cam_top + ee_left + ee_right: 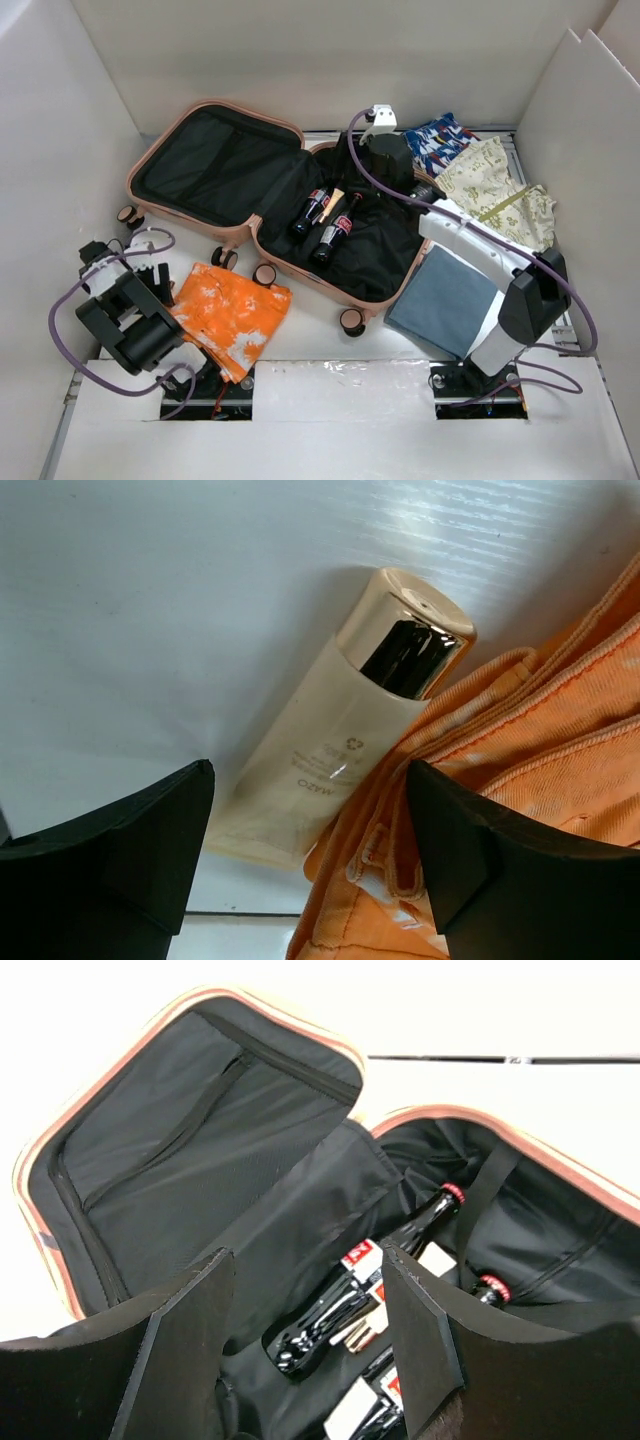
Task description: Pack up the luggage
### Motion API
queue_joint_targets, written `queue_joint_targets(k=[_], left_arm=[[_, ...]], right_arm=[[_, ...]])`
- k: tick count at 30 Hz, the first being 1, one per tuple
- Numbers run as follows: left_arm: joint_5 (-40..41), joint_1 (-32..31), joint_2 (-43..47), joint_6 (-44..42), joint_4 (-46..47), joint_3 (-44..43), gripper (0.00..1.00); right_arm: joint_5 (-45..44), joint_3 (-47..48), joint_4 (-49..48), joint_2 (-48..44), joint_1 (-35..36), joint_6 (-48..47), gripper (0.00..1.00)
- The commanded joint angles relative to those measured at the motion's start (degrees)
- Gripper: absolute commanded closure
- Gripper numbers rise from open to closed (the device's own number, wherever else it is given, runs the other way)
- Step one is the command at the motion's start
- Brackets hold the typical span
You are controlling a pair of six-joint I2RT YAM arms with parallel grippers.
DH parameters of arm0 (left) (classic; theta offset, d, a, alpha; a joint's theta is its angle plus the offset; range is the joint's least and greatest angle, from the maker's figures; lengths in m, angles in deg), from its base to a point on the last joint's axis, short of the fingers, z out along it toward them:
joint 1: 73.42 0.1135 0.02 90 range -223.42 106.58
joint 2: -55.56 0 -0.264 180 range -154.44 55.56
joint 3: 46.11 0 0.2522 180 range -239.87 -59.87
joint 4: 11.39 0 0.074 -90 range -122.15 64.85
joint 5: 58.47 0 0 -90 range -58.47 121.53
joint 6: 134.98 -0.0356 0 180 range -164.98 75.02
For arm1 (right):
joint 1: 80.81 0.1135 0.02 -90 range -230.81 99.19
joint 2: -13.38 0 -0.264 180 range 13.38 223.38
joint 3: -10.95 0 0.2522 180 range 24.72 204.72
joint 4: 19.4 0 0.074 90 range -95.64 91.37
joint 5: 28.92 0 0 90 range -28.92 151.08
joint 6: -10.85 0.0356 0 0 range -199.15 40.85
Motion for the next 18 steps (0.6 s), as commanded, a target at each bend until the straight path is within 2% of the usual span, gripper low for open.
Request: queue_joint_targets(k=[1, 3, 7, 8, 10, 12, 18], left_arm=[[0.85, 3.27, -4.08, -3.14, -0.54, 0.69, 0.27], [-0.73, 3.27, -4.61, -4.11, -0.02, 0.69, 0.31], [-2.58, 3.27, -5.15, -2.54, 1.04, -1.23, 0.71], [-2.58, 3.27, -5.15, -2.53, 1.04, -1.24, 0.84], [-2.58, 3.27, -5.15, -1.92, 1.57, -1.94, 0.94], [-2.05, 3.27, -4.36, -1.3, 1.57, -3.26, 1.0], [-2.05, 3.27, 1.09, 0.72, 1.58, -7.3, 1.0]], right_arm=[[-2.53, 0.36, -2.61, -4.5, 0.43, -2.19, 0.35], [-3.33, -0.17, -2.61, -5.11, 0.43, -2.72, 0.35], [-4.56, -0.78, -2.61, -5.64, -0.1, -3.24, 0.35], [-4.56, -0.78, -2.61, -6.34, -0.1, -3.24, 0.35], [-4.56, -1.39, -2.61, -7.04, -0.62, -3.24, 0.35], [-5.18, -2.09, -2.61, -7.57, -0.62, -3.24, 0.35], [-5.7, -2.63, -2.61, -8.81, -1.15, -3.86, 0.35]])
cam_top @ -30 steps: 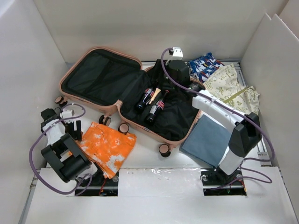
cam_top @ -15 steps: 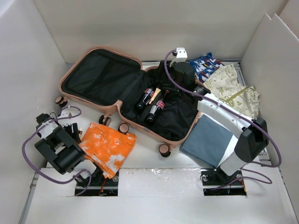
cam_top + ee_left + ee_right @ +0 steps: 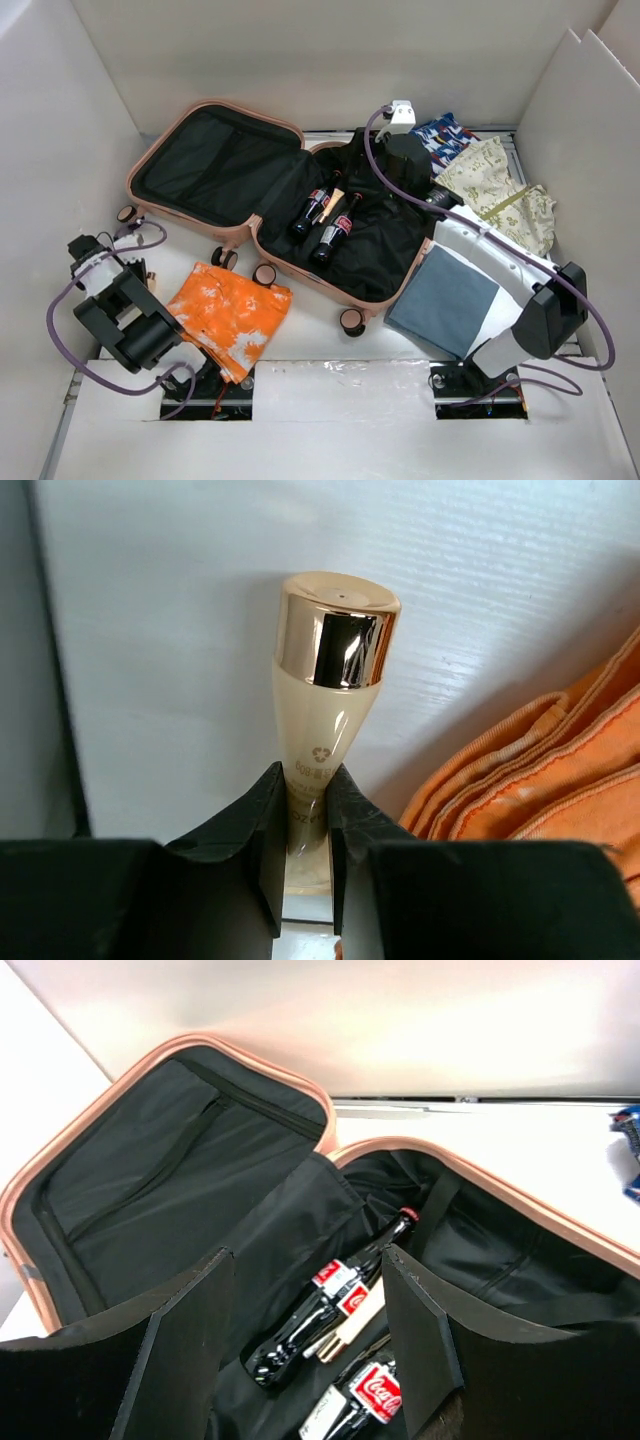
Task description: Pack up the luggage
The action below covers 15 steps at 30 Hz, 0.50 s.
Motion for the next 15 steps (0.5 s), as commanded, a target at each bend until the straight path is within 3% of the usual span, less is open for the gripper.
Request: queue_joint_targets(k=[1, 6, 9, 10, 15], left_arm=[[0.68, 0.49, 5.05, 1.98, -0.24, -5.68, 1.0], [-1.6, -7.31, 13.55, 6.11, -3.4, -14.82, 1.0], [-6.08, -17.5, 14.9, 12.85, -4.81, -24.39, 1.0], [-7.92, -23.7, 15.42, 14.89, -3.95, -28.33, 1.0], [-11.44, -46.06, 12.8, 26.5, 1.07, -31.19, 1.0]], right_arm=[[-1.4, 0.04, -2.31, -3.06, -0.34, -1.72, 0.35], [-4.47, -1.8, -2.31, -5.77, -1.39, -2.24, 0.35], [-6.58, -3.12, -2.31, -7.45, -2.09, -2.25, 0.35], [-7.19, -4.26, -2.31, -8.59, -2.1, -2.25, 0.35], [-8.51, -8.92, -2.31, -12.55, -3.68, -2.25, 0.35]])
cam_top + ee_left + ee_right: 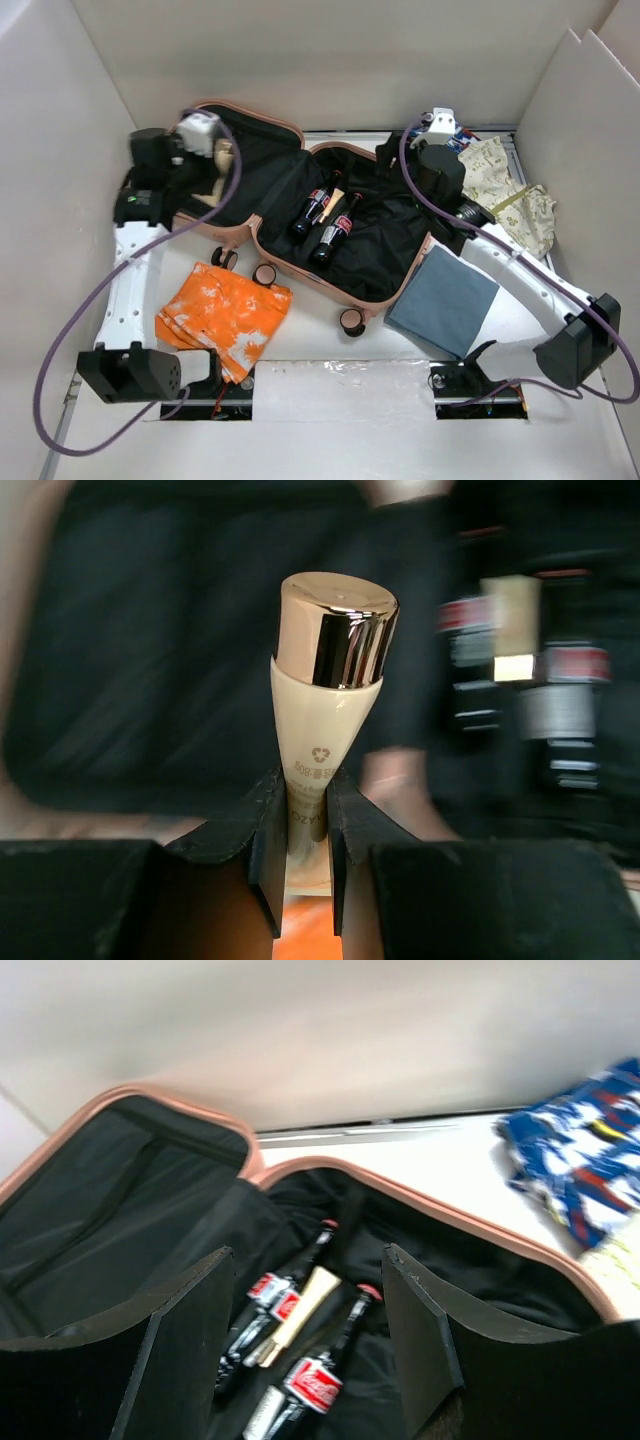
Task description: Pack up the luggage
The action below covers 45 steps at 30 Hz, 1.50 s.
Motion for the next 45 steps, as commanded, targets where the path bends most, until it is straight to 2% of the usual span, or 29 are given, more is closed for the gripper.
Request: queue_joint_targets(k=[1, 2, 6, 9, 11, 17, 20, 25, 27, 29, 31, 32, 33, 34, 36, 38, 41, 42, 43, 45], left_arm=[[-5.83, -11.46, -2.35, 10.6, -0.33, -0.39, 1.0], [-5.05, -16.88, -5.15, 12.44, 0.2, -0.91, 1.0], [-1.1, -28.76, -9.92, 15.61, 3.96, -1.62, 1.0], [0.66, -35.27, -11.93, 19.74, 9.76, 0.13, 1.0], [2.33, -37.84, -13.78, 21.76, 10.31, 0.14, 1.0], [8.48, -40.22, -18.88, 26.52, 14.17, 7.5, 1.0], [12.6, -40.22, -20.37, 27.04, 15.85, 10.06, 1.0], [11.31, -40.22, -23.46, 26.52, 16.37, 10.68, 0.99], [11.3, -40.22, -25.12, 26.52, 15.85, 10.68, 0.91], [11.3, -40.75, -25.13, 25.81, 15.85, 10.68, 0.78], [11.91, -40.75, -25.13, 25.81, 15.85, 10.68, 0.7], [12.44, -40.75, -25.13, 25.81, 15.85, 10.68, 0.65], [12.97, -40.75, -25.13, 25.81, 15.85, 10.68, 0.55], [13.5, -40.75, -25.13, 25.81, 15.32, 10.68, 0.49], [15.16, -40.75, -25.13, 26.42, 14.45, 9.29, 0.39], [17.45, -40.75, -24.6, 26.43, 11.99, 5.44, 0.32], [20.78, -40.75, -22.59, 24.5, 9.09, -0.89, 0.29], [21.41, -40.75, -21.97, 23.89, 8.47, -2.4, 0.29], [21.93, -40.75, -21.36, 23.27, 7.94, -3.8, 0.28], [22.91, -40.23, -19.33, 22.21, 6.01, -7.66, 0.27]], right_arm=[[-3.29, -2.47, -2.18, -3.44, -0.88, -0.78, 0.35], [-3.3, -3.79, -2.18, -4.84, -0.88, -0.78, 0.35], [-6.19, -7.48, -1.56, -8.62, -0.88, -0.26, 0.35], [-7.96, -10.47, -0.34, -11.69, -0.88, 0.35, 0.35], [-9.7, -11.71, 0.37, -13.19, -0.88, 0.89, 0.35], [-12.96, -14.35, 5.11, -18.47, -0.88, 1.94, 0.33], [-11.83, -16.19, 7.84, -21.28, -3.78, 2.64, 0.31], [-5.67, -16.9, 17.75, -23.04, -11.59, 5.19, 0.24], [-4.88, -16.9, 20.14, -24.97, -13.53, 5.19, 0.17], [-2.95, -17.59, 23.55, -26.11, -16.86, 5.19, 0.1], [-0.76, -18.21, 26.2, -27.26, -19.76, 5.19, 0.07], [0.38, -19.0, 29.26, -27.96, -23.61, 5.8, 0.07], [1.79, -19.88, 30.77, -27.96, -25.74, 6.33, 0.05], [3.45, -20.41, 32.09, -27.96, -28.02, 6.34, 0.03], [11.0, -22.85, 35.42, -27.96, -35.55, 6.86, 0.0], [20.2, -24.97, 37.37, -27.17, -41.02, 6.86, 0.0], [26.56, -29.01, 40.63, -25.06, -54.18, 5.73, 0.0], [26.59, -30.07, 40.63, -24.37, -54.23, 5.11, 0.0], [26.59, -31.04, 40.63, -24.36, -57.8, 5.11, 0.0], [27.46, -33.06, 40.63, -22.52, -60.46, 5.11, 0.0]])
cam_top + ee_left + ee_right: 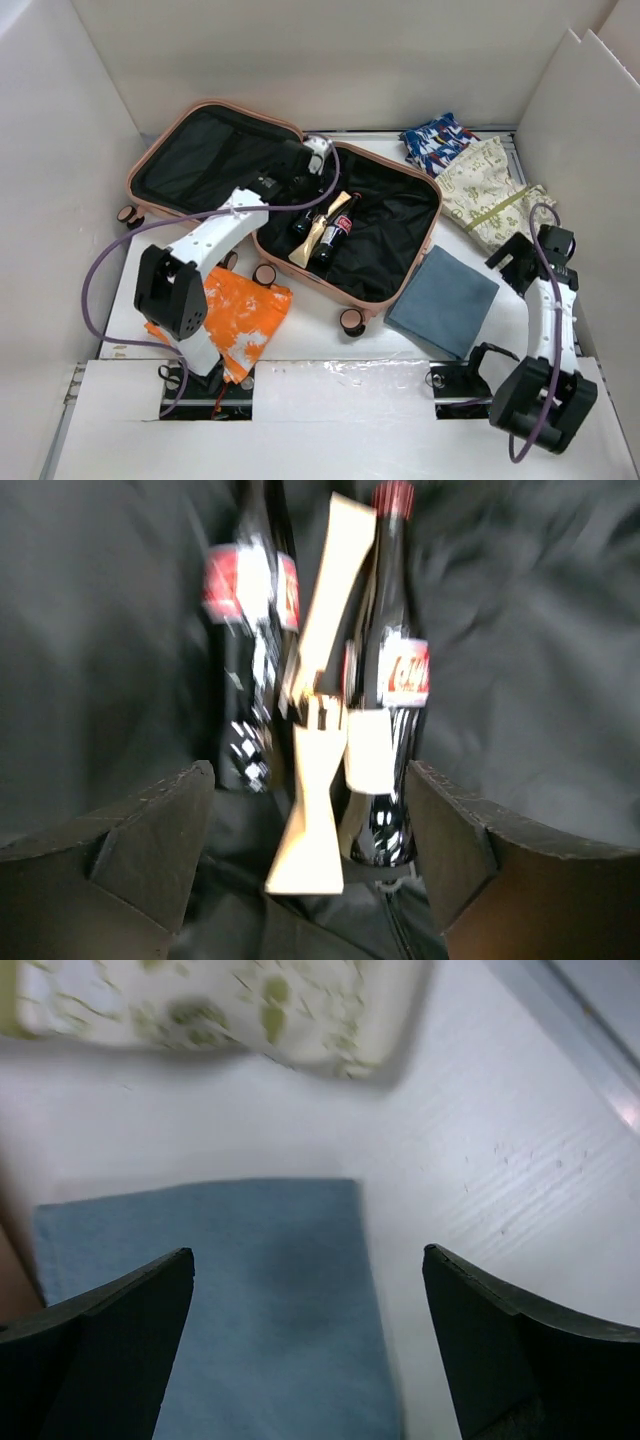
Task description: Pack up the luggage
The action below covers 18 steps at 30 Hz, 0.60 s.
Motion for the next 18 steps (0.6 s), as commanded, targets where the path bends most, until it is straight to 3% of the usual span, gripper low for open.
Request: queue_joint_targets(k=[1, 6, 10, 18], left_arm=[[3.39, 0.15, 6.77, -2.94, -2.91, -7.48, 0.26], [2.86, 5.49, 10.54, -5.14, -6.52, -9.78, 0.24], [-2.57, 10.24, 12.57, -5.15, -7.66, -9.25, 0.24], [-4.52, 10.25, 12.57, -5.15, -8.19, -11.71, 0.24]], right_arm=[[6.18, -1.68, 1.77, 1.11, -3.73, -0.71, 0.0], [11.0, -7.99, 0.36, 4.18, -3.74, 1.3, 0.0], [13.99, -12.4, -2.89, 5.42, -3.74, 1.93, 0.0], [16.27, -15.22, -8.86, 15.26, -4.26, 1.59, 0.02]])
